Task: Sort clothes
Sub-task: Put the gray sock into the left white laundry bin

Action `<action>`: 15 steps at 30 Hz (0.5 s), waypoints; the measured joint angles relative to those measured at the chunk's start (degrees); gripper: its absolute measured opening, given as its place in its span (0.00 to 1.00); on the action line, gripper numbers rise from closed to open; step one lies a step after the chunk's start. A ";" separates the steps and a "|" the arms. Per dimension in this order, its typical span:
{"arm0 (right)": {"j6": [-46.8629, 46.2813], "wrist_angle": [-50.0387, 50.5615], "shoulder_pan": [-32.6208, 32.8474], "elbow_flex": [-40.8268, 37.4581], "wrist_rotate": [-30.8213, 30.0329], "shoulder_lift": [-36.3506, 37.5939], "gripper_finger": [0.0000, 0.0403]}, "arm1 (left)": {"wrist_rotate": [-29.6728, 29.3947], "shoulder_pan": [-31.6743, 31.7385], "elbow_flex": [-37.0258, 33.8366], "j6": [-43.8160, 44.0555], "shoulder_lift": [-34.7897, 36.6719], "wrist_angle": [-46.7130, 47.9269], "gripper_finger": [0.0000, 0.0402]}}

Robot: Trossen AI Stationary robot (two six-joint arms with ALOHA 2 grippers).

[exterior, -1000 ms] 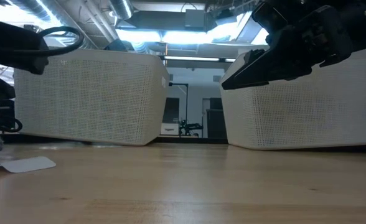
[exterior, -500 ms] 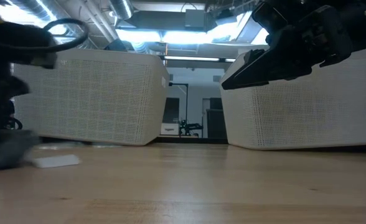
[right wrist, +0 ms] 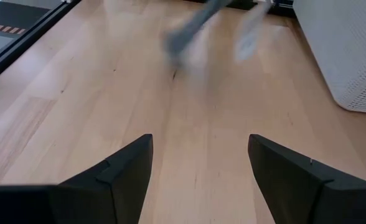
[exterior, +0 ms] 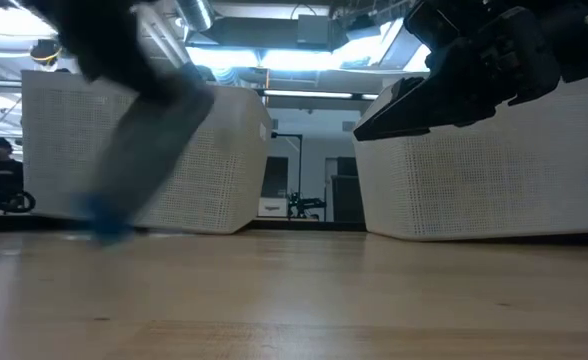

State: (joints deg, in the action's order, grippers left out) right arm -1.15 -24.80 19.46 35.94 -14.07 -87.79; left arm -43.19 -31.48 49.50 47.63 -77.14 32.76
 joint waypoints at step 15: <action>0.13 0.05 0.02 0.00 -0.35 0.00 0.66 | -10.43 26.10 0.09 -53.22 20.52 -33.89 0.01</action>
State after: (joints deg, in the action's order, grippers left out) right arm -1.02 -24.75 19.48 35.94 -14.41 -87.79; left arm -53.63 -5.39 49.58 -5.59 -56.61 -1.13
